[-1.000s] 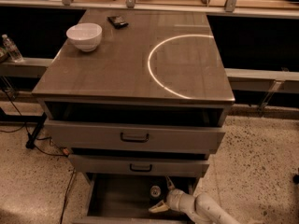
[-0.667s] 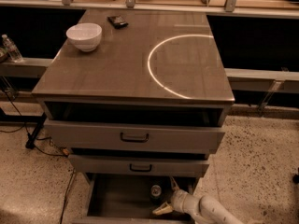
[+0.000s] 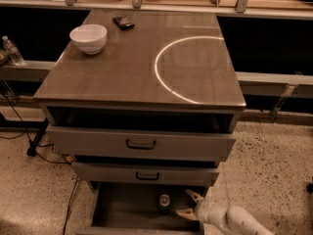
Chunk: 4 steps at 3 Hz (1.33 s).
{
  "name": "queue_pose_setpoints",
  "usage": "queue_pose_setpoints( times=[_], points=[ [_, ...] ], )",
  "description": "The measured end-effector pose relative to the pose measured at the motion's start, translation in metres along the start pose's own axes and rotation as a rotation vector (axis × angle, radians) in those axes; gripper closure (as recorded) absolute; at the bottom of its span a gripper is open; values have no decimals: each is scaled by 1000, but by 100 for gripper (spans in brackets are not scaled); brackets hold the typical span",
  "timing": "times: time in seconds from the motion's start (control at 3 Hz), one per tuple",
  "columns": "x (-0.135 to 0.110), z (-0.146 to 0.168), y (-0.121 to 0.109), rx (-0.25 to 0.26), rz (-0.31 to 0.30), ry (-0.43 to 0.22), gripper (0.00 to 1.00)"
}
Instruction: Place green can into bottom drawer
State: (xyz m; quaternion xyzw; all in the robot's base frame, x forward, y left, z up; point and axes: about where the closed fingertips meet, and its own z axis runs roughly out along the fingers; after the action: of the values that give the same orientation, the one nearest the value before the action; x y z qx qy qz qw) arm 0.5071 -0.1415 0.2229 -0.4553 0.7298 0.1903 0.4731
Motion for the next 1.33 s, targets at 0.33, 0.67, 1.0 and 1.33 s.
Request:
queue_pose_setpoints(
  times=[0.33, 0.67, 1.0, 1.33],
  points=[
    [-2, -66, -25, 53, -35, 81, 67],
    [-7, -115, -40, 83, -72, 138, 90],
    [-20, -190, -64, 145, -118, 217, 100],
    [-20, -190, -64, 145, -118, 217, 100]
  ],
)
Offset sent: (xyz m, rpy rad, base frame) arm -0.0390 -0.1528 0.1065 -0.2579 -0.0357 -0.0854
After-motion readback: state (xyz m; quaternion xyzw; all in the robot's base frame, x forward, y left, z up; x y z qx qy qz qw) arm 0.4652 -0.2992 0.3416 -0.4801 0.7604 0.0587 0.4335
